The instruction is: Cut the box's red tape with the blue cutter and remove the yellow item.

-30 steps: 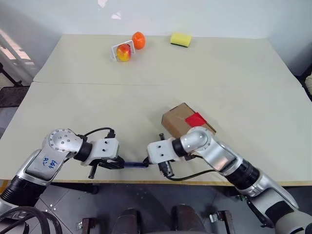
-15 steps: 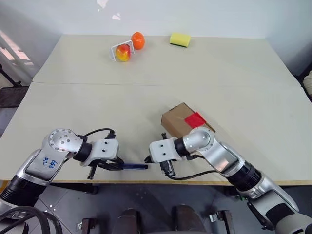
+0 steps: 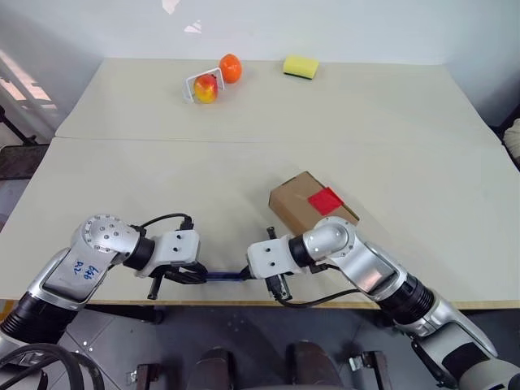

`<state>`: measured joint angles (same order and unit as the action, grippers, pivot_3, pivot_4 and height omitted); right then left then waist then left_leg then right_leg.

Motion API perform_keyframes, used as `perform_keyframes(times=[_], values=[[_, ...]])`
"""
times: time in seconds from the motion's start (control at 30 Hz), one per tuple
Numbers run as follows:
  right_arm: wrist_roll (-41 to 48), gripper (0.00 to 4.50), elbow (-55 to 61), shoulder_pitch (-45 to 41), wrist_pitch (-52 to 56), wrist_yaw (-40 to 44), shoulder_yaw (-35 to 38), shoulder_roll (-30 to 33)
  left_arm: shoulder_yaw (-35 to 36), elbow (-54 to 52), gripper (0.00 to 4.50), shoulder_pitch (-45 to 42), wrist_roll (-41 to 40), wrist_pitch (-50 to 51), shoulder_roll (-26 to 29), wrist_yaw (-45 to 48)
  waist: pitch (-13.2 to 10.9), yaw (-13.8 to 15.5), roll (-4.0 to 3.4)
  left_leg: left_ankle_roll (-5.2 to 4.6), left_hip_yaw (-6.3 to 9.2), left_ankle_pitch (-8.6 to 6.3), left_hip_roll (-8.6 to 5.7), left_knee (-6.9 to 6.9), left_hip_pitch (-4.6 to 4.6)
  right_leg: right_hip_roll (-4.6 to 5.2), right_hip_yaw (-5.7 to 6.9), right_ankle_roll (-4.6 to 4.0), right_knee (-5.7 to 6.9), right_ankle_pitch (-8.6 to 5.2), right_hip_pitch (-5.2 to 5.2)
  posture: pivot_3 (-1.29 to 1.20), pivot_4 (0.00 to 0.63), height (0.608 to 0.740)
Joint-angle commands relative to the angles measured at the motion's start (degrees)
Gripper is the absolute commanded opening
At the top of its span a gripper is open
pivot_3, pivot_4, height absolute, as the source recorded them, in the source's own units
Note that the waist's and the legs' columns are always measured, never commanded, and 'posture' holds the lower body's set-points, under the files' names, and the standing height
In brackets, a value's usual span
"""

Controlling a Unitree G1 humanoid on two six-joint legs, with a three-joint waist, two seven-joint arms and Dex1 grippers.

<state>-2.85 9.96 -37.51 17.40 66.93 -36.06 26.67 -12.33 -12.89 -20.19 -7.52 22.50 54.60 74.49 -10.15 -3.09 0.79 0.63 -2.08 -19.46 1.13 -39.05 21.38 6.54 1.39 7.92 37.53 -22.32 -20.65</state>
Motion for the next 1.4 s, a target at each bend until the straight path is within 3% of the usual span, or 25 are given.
perform_keyframes(times=[0.03, 0.4, 0.67, 0.73, 0.9, 1.0, 1.1, 1.27, 1.33, 1.4], values=[[-1.31, 0.06, -2.65, -0.64, -2.20, -0.37, -1.34, -1.96, -2.12, -0.49, 0.41, 1.16, 0.91, 0.85, 0.07, 0.15, 0.00, -0.03, 0.00, 0.00, 0.00, 0.00, 0.00, 0.00, -0.02, 0.00, 0.00, 0.00, 0.00, 0.00, 0.02, 0.00, 0.150, 0.740], [-2.43, 0.06, -12.22, -4.44, -6.38, -0.99, -2.86, -10.93, -1.86, -0.83, 0.41, 1.00, 0.63, 1.46, -0.46, -0.64, 0.00, -0.06, 0.00, 0.00, 0.00, 0.00, 0.01, -0.01, -0.15, 0.00, -0.01, 0.00, 0.07, 0.00, 0.09, 0.00, 0.150, 0.740], [-0.62, 0.06, -10.14, -4.88, -3.65, -0.70, 0.42, -11.03, -0.60, -1.34, 0.41, 1.40, -0.09, 2.53, -1.02, -2.33, 0.00, -0.02, -0.01, 0.00, 0.01, 0.00, 0.00, -0.01, -0.15, 0.02, -0.01, 0.00, 0.09, 0.00, 0.09, 0.00, 0.150, 0.740], [3.78, 0.06, -4.21, -4.25, 2.38, 0.77, 4.96, -8.48, 1.43, -0.95, 0.41, 2.02, -0.90, 1.56, -1.81, -3.87, -0.01, 0.11, -0.02, 0.00, 0.01, 0.00, -0.01, -0.01, -0.14, 0.03, -0.01, 0.00, 0.09, 0.00, 0.09, 0.00, 0.150, 0.740], [20.64, 0.06, 9.34, -6.42, 28.94, 0.68, 23.15, -0.01, 9.37, 3.14, 0.41, 3.47, -2.35, -7.41, -6.94, -11.29, -0.09, 1.61, -0.12, -0.11, 0.12, -0.01, -0.12, -0.11, 0.05, 0.19, 0.05, -0.02, -0.02, 0.02, 0.07, 0.00, 0.150, 0.740], [24.85, 0.98, 8.41, -10.55, 38.49, -3.47, 29.30, 1.34, 11.50, 6.58, 0.41, 2.11, -2.04, -13.55, -10.96, -15.55, -0.08, 1.52, -0.11, -0.10, 0.16, -0.01, -0.08, -0.11, 0.07, 0.19, 0.13, -0.06, -0.10, 0.04, 0.11, 0.00, 0.150, 0.740], [25.80, 2.02, 6.06, -14.72, 44.39, -6.38, 30.32, 3.17, 12.55, 8.50, 0.41, 0.90, -2.36, -18.50, -14.18, -17.95, -0.09, 1.18, -0.12, -0.10, 0.04, -0.01, -0.08, -0.05, 0.09, 0.15, 0.12, -0.06, -0.10, 0.04, 0.01, 0.00, 0.150, 0.740], [29.18, 3.79, 2.94, -19.88, 51.23, -6.90, 29.75, 6.36, 13.41, 12.10, 0.41, -1.86, -2.36, -27.19, -18.05, -20.22, -0.09, 1.24, -0.12, -0.11, 0.01, -0.01, -0.12, -0.02, 0.18, 0.14, 0.15, -0.05, -0.06, 0.04, -0.12, 0.00, 0.150, 0.740], [30.99, 4.48, -0.93, -25.64, 59.10, -5.57, 26.72, 8.83, 13.71, 14.69, 0.41, -4.42, -2.54, -32.35, -20.11, -21.21, -0.12, 1.29, -0.15, -0.12, 0.01, -0.01, -0.16, -0.04, 0.24, 0.17, 0.18, -0.05, -0.06, 0.05, -0.15, 0.00, 0.150, 0.740], [30.72, 4.48, -6.61, -30.69, 63.86, -6.51, 23.60, 9.24, 14.21, 17.20, 0.41, -7.05, -2.84, -35.93, -22.16, -22.59, -0.12, 1.29, -0.14, -0.18, -0.01, 0.02, -0.20, -0.12, 0.36, 0.22, 0.18, -0.03, -0.02, 0.06, -0.28, 0.00, 0.150, 0.740]])
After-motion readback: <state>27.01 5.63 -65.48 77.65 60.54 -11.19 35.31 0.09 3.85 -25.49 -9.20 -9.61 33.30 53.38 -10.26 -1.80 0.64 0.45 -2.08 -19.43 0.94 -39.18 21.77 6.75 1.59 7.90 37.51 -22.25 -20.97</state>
